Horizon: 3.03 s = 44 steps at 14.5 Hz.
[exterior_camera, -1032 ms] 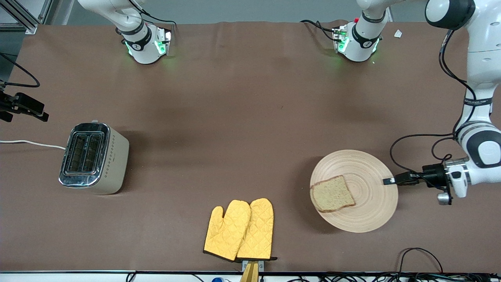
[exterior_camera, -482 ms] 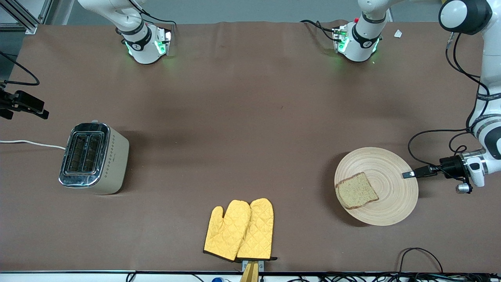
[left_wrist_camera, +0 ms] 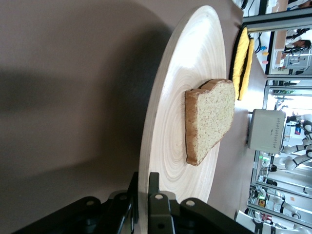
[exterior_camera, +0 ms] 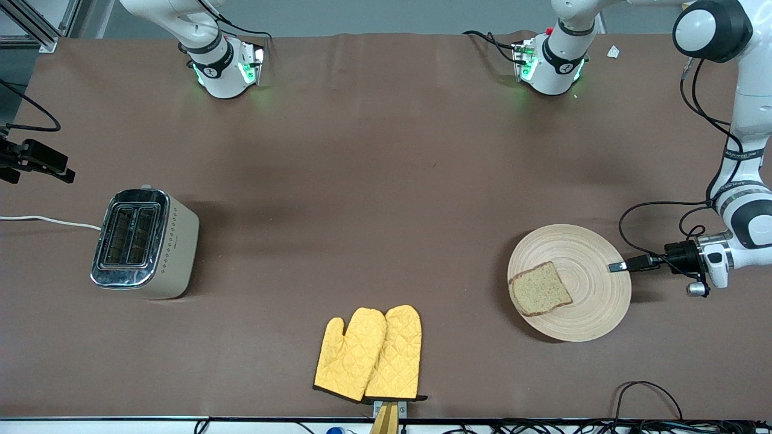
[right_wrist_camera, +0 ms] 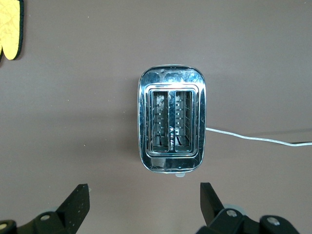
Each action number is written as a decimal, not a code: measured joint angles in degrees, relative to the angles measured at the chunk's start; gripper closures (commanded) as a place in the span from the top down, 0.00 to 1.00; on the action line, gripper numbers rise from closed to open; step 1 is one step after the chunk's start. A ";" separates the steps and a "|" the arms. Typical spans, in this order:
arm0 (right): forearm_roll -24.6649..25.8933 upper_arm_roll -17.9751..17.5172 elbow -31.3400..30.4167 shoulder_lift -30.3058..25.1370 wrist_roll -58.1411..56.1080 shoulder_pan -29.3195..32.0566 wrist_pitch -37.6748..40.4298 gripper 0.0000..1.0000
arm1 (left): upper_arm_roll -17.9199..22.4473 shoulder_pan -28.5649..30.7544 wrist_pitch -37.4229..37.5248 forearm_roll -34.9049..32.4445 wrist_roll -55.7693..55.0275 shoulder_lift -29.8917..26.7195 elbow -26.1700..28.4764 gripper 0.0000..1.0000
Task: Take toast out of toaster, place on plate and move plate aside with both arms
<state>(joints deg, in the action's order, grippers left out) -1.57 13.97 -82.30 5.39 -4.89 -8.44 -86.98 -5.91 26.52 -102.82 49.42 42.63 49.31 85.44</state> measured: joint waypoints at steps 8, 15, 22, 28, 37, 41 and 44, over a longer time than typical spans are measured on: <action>0.00 -0.03 0.00 0.00 0.00 0.02 0.60 1.00 | -0.05 0.12 0.53 -3.75 0.02 0.44 -0.13 1.00; 0.00 -0.08 0.00 0.00 0.00 0.01 0.68 1.00 | -0.82 -0.06 0.54 -19.29 -2.37 -0.55 -8.35 1.00; 0.00 -0.09 0.00 0.00 0.00 0.01 0.70 1.00 | -1.27 -2.73 0.71 -24.48 -2.94 -4.35 -12.74 1.00; 0.00 -0.09 0.00 0.00 0.00 0.01 0.74 1.00 | -1.45 -6.24 3.75 -31.24 -13.56 -12.67 -13.61 1.00; 0.00 -0.09 -0.01 0.00 0.00 0.02 0.81 1.00 | -1.32 -21.28 9.72 -41.93 -40.23 -25.52 -13.24 1.00; 0.00 -0.09 -0.02 0.00 0.00 0.02 0.86 1.00 | -0.75 -26.19 11.53 -48.38 -45.31 -33.26 -10.12 1.00; 0.00 -0.09 -0.02 0.00 0.00 0.02 0.88 1.00 | 1.76 -28.22 15.25 -50.04 -45.38 -41.02 -6.07 1.00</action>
<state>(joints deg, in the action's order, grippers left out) -1.57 13.87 -82.32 5.39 -4.88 -8.42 -86.10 -4.15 -1.70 -87.57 -0.62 -2.75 8.29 79.38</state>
